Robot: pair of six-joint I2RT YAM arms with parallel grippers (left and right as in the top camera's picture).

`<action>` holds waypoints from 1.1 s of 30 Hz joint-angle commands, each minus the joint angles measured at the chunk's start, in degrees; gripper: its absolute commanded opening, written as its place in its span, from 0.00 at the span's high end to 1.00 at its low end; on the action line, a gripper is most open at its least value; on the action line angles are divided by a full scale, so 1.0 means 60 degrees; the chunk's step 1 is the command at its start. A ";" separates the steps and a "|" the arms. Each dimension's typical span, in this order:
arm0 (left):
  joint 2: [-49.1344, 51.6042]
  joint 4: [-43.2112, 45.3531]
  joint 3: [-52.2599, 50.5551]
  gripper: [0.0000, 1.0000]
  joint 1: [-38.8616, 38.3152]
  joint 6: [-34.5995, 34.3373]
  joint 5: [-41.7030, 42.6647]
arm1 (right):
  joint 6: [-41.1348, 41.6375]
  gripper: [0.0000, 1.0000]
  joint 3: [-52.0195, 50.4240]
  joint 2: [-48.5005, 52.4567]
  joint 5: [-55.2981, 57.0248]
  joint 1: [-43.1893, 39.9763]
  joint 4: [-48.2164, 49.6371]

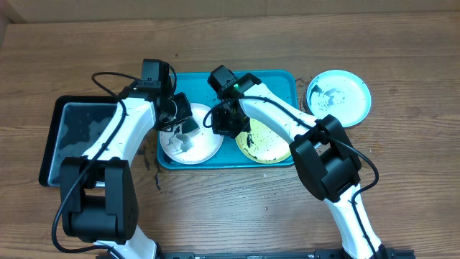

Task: Clean dirty plates on tray and stack at the side
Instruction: 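Grip the white plate rim with the right gripper and scrub with the sponge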

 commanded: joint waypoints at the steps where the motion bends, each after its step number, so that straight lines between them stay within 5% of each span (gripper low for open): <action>1: 0.0098 0.0302 0.0113 0.96 -0.0157 -0.1016 0.0947 | -0.0025 0.96 0.0000 -0.0076 0.0342 0.0098 0.0007; 14: 0.1519 0.0324 0.0109 0.96 -0.0229 -0.1220 0.0980 | -0.0025 0.96 0.0000 -0.0076 0.0342 0.0098 -0.0018; 29: 0.1526 -0.2419 0.0969 0.96 0.1246 -0.0277 -0.1876 | -0.0029 0.96 0.0000 -0.0076 0.0346 0.0098 -0.0076; 33: 0.1526 -0.2783 0.1566 0.96 0.1315 -0.0069 -0.1545 | -0.0029 0.96 0.0000 -0.0076 0.0346 0.0098 -0.0069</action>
